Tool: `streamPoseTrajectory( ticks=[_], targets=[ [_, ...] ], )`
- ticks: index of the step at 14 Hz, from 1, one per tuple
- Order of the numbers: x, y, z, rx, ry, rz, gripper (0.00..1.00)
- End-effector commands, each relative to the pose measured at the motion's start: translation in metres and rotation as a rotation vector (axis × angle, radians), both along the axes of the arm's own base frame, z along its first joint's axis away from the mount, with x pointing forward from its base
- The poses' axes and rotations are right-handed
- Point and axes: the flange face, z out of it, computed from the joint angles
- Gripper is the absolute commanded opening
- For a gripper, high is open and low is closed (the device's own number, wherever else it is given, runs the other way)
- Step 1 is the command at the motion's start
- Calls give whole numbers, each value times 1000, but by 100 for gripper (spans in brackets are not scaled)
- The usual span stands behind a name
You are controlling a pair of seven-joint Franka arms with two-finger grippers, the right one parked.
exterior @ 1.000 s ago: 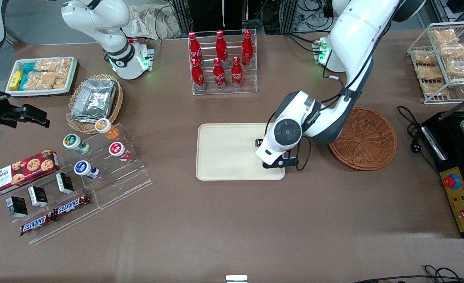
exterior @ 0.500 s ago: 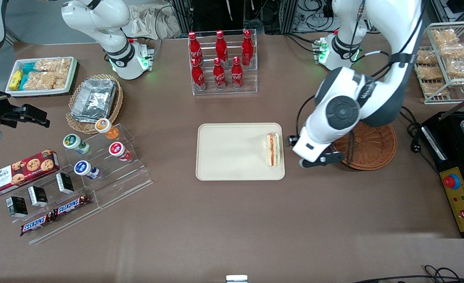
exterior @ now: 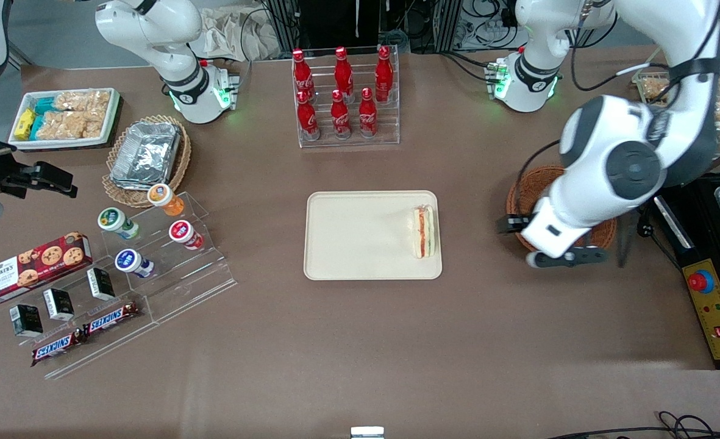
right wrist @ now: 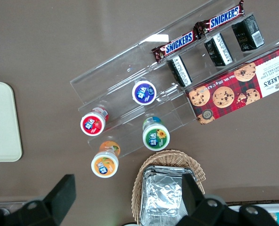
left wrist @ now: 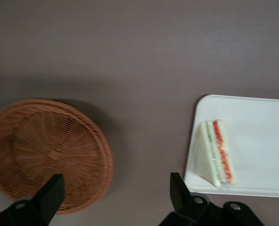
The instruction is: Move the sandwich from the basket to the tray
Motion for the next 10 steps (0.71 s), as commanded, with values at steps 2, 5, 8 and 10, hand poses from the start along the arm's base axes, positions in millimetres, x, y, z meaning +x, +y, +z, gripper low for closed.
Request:
streamPoseTrajectory(
  ticks=[2,5,8,10],
  targets=[
    [-10,72,40,42,-23,-121,99],
    [-15,113,66,37,-39,-158,99],
    [-25,132,102,38,-59,-168,100],
    [-29,136,131,19,-54,-174,100]
  ],
)
